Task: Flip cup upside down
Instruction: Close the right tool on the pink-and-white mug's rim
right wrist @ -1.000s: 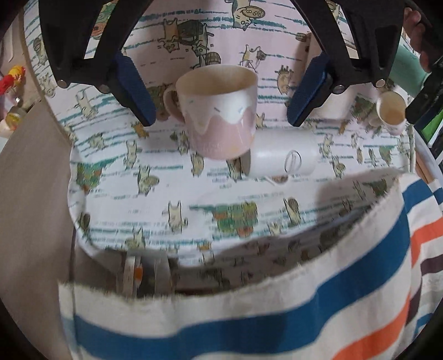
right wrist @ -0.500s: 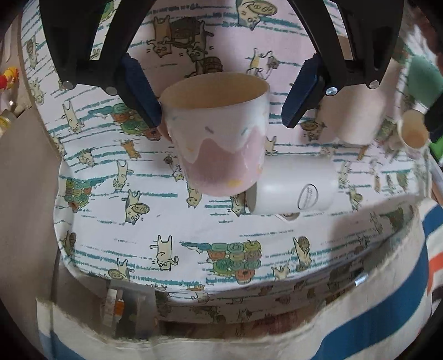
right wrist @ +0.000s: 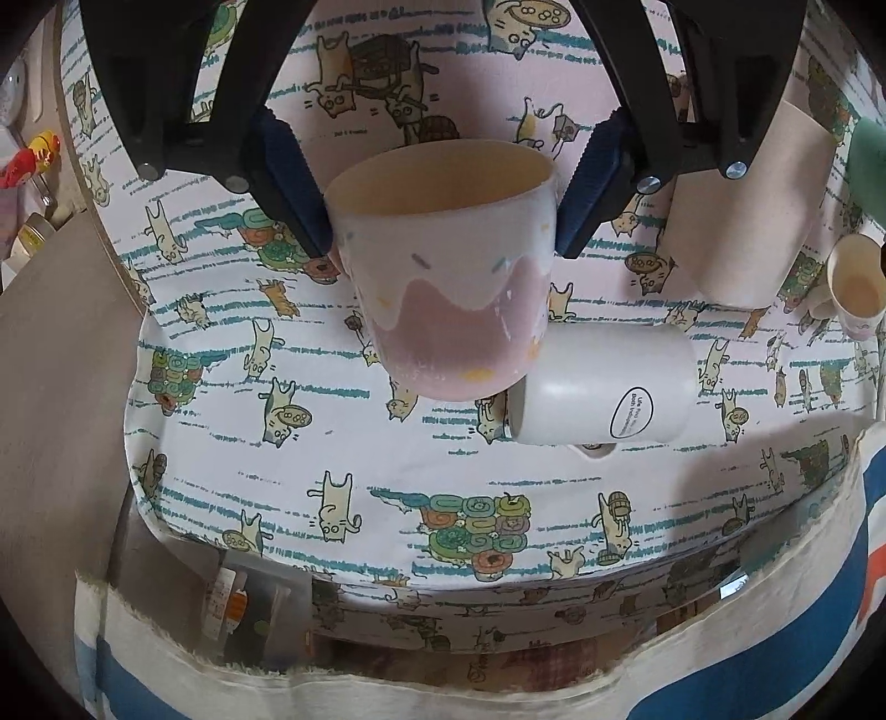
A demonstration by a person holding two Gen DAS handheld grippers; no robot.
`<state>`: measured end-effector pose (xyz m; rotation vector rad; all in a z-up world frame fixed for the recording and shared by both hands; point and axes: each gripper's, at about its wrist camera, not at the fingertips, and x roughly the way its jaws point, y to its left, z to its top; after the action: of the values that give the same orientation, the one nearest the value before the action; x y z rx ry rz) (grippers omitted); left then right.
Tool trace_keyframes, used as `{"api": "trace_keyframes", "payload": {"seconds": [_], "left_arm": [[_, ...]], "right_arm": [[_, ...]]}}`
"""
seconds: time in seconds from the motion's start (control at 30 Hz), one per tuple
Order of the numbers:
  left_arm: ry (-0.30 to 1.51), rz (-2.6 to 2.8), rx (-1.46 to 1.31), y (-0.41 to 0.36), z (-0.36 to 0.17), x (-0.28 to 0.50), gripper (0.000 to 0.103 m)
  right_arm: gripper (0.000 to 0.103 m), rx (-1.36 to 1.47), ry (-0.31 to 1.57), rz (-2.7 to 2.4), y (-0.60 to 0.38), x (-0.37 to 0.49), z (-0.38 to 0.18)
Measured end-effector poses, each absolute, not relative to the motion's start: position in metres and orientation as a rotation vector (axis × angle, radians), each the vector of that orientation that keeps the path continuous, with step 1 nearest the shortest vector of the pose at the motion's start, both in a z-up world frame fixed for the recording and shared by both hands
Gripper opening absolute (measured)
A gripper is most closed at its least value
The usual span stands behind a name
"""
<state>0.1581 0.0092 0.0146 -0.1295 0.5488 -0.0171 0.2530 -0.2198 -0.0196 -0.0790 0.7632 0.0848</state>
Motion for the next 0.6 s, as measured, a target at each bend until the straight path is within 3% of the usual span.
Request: {"api": "trace_keyframes", "payload": {"seconds": [0.37, 0.6], "left_arm": [[0.545, -0.003, -0.098, 0.005, 0.013, 0.158, 0.103], [0.536, 0.007, -0.096, 0.005, 0.013, 0.156, 0.103]], "right_arm": [[0.087, -0.019, 0.852, 0.116, -0.227, 0.265, -0.034], [0.086, -0.093, 0.809, 0.096, -0.216, 0.258, -0.032]]}}
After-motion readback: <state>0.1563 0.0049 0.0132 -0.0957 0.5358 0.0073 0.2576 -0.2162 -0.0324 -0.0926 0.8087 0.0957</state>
